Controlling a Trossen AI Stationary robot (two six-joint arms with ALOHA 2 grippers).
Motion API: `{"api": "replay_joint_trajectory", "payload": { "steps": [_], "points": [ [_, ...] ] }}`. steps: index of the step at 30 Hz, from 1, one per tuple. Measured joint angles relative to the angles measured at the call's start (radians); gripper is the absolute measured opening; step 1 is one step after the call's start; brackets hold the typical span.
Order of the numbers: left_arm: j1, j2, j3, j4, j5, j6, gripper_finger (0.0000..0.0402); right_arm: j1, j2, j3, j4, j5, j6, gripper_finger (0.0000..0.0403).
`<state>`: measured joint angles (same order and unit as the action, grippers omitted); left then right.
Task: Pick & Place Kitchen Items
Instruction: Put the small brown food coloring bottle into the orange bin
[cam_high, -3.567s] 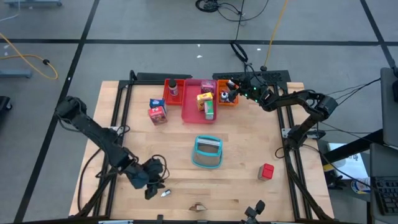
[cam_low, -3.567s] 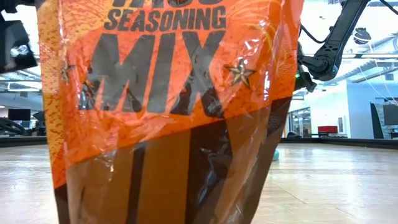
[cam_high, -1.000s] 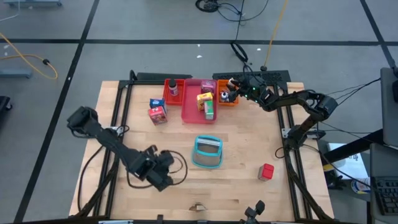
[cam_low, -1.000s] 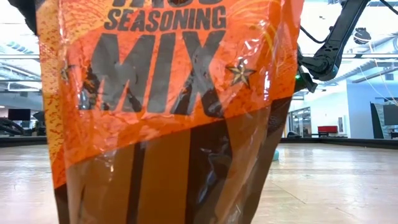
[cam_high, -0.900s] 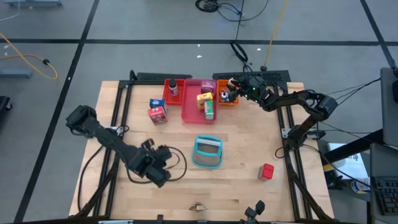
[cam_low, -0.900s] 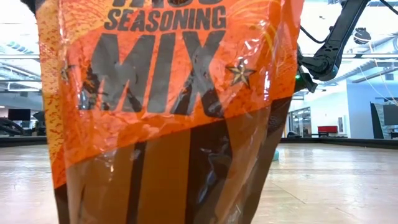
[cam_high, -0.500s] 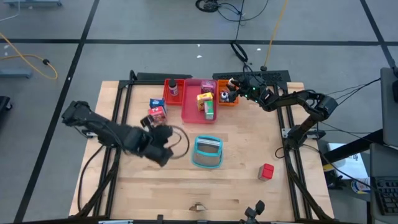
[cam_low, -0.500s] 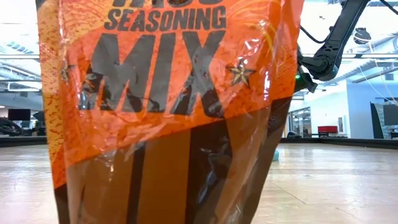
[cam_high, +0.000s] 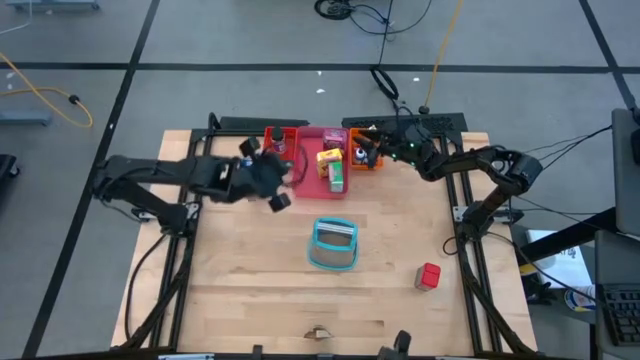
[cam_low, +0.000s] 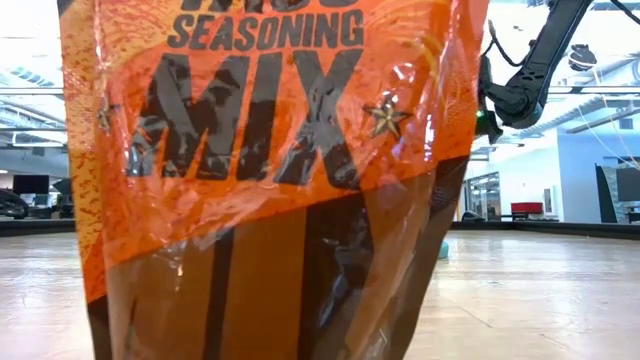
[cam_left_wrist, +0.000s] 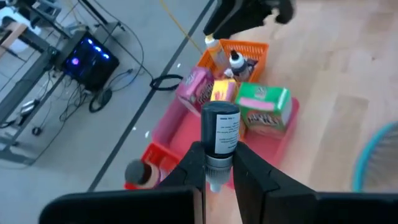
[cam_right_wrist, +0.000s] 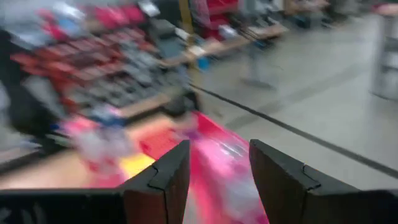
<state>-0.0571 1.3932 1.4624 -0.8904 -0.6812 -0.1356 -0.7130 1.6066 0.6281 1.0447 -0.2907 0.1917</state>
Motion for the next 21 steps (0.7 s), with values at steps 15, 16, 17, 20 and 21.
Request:
{"api": "replay_joint_trajectory", "payload": {
  "steps": [15, 16, 17, 20, 21],
  "points": [
    [0.238, 0.053, 0.0, 0.387, 0.433, 0.226, 0.0037, 0.166, -0.207, 0.0, 0.1, -0.159, 0.028, 0.0155],
    [0.246, 0.062, 0.0, 0.403, 0.457, 0.231, 0.0037, 0.183, -0.218, 0.0, 0.098, -0.159, 0.017, 0.0155],
    [0.252, 0.072, -0.001, 0.403, 0.479, 0.234, 0.0037, 0.2, -0.228, 0.0, 0.095, -0.159, 0.005, 0.0155],
    [0.256, 0.117, 0.0, 0.472, 0.523, 0.236, 0.0037, 0.246, -0.251, 0.0, 0.095, -0.156, -0.023, 0.0155],
    [0.259, 0.129, -0.001, 0.473, 0.532, 0.236, 0.0037, 0.259, -0.257, 0.0, 0.096, -0.15, -0.027, 0.0155]
  ]
}}
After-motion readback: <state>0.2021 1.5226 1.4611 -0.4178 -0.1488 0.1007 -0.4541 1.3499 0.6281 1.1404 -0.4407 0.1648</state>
